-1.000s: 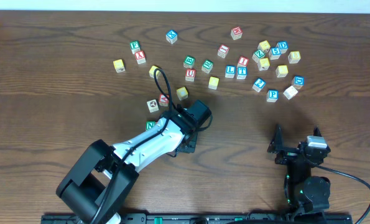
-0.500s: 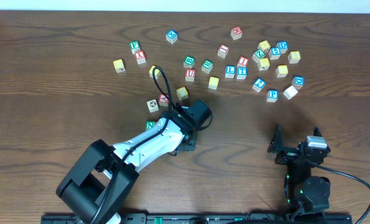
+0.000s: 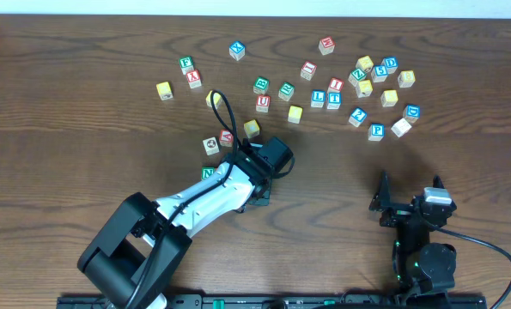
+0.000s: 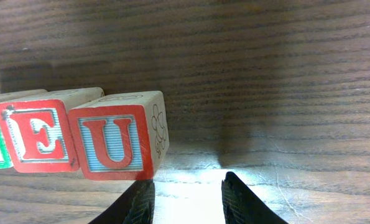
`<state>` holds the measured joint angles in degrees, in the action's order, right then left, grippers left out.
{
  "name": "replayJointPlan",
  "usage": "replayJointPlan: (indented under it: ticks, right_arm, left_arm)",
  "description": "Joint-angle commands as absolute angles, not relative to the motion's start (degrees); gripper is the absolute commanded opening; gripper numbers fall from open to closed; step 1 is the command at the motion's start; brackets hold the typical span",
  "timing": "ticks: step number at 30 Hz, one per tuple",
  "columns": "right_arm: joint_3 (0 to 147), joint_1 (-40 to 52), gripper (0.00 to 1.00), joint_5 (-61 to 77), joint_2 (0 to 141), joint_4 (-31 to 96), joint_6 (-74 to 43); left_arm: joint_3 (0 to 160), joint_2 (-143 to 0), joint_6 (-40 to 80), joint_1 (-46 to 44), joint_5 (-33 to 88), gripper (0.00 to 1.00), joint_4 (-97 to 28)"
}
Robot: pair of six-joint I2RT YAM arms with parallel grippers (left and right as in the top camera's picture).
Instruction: Spell out NEURIPS
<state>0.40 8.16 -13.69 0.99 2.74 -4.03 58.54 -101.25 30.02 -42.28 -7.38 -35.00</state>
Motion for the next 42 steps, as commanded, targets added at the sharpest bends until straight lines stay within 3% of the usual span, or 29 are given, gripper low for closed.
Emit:
replayJointPlan:
  ticks: [1, 21, 27, 42]
  right_arm:
    - [0.3, 8.2, 0.99, -13.8, 0.9, 3.0, -3.6]
    - [0.3, 8.2, 0.99, -13.8, 0.9, 3.0, -3.6]
    - [0.3, 8.2, 0.99, -13.8, 0.9, 3.0, -3.6]
    - [0.3, 8.2, 0.99, -13.8, 0.9, 3.0, -3.6]
  left_arm:
    - [59.5, -101.9, 30.5, -42.2, -9.0, 0.35, -35.0]
    - [59.5, -101.9, 30.8, -42.2, -9.4, 0.35, -34.7]
    - [59.5, -101.9, 31.2, -42.2, -3.1, 0.35, -35.2]
    - [59.5, -101.9, 30.4, -42.2, -0.6, 0.35, -26.8]
